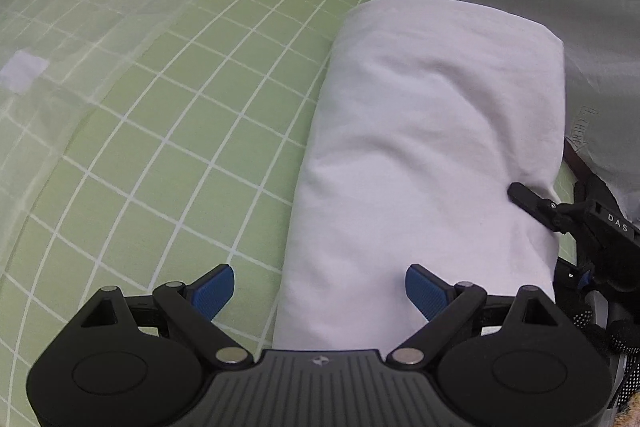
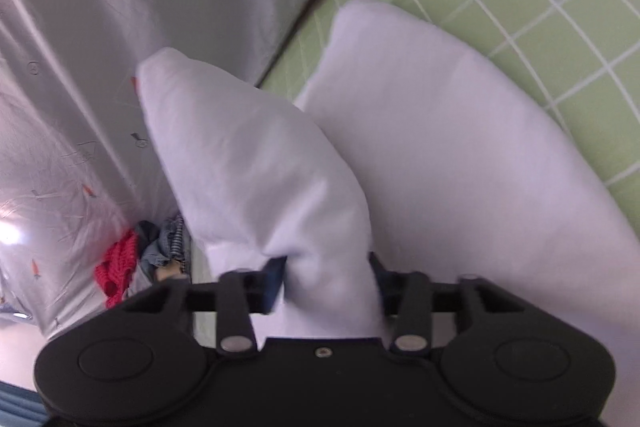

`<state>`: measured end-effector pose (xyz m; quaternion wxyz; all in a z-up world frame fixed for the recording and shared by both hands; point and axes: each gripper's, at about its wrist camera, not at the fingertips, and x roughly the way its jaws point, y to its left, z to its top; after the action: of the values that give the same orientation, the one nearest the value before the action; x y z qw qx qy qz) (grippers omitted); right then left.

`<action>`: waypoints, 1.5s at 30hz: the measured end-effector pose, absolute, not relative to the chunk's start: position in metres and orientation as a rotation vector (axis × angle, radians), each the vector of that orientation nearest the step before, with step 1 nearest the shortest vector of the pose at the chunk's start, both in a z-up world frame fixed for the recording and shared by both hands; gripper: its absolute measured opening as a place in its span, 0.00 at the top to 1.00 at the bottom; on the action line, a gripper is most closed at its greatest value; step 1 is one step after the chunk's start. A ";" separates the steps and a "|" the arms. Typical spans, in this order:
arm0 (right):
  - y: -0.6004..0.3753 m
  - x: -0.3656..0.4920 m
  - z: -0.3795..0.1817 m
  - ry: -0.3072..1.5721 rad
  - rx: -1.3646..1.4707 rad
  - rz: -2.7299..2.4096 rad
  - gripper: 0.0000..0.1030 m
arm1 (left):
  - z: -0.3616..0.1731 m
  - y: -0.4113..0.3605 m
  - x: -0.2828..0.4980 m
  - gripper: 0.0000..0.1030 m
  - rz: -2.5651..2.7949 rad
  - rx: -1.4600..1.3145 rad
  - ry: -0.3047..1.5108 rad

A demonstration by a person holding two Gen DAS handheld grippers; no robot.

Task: Fold clothes
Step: 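Carry the folded trousers with the right gripper while the left gripper supports the bundle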

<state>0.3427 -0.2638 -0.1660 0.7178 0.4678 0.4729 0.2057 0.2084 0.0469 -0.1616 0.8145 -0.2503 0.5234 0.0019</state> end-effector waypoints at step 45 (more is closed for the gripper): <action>-0.303 0.208 -0.138 0.791 1.124 0.274 0.69 | -0.137 0.035 0.196 0.59 -0.485 -0.591 0.998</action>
<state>0.2080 -0.3027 -0.1382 0.7645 0.5170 0.3637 0.1262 0.1957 0.0354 -0.1371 0.8090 -0.2763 0.4667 -0.2268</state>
